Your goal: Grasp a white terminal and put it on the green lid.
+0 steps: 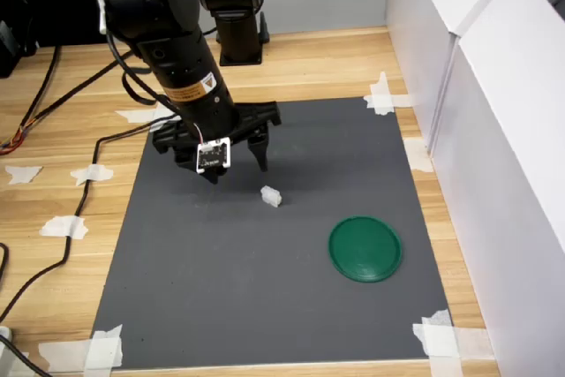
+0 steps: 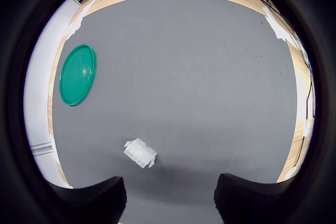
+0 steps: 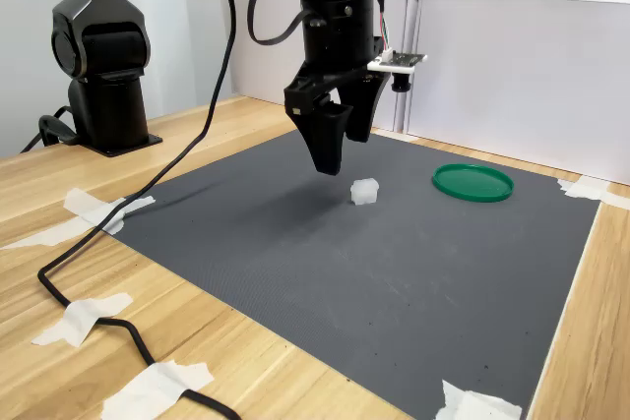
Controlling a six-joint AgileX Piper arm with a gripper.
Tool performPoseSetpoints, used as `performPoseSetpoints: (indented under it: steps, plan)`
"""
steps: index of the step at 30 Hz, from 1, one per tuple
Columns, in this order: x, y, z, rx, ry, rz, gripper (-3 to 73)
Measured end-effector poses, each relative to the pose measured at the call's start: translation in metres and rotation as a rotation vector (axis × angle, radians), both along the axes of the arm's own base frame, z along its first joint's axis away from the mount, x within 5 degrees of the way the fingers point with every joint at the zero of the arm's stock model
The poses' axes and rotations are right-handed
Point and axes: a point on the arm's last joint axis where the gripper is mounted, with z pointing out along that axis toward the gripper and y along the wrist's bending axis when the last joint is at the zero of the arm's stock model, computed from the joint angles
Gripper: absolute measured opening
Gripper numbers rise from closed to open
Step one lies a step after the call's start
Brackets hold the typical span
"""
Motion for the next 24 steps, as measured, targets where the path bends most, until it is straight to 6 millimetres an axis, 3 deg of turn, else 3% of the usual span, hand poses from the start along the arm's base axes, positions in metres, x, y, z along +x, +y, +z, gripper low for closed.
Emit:
performPoseSetpoints:
  steps: [13,24]
  plan:
    - [0.011,0.000,-0.021,-0.003,0.018,-0.005,71.7]
    - [0.011,0.003,-0.024,-0.003,0.025,0.005,71.7]
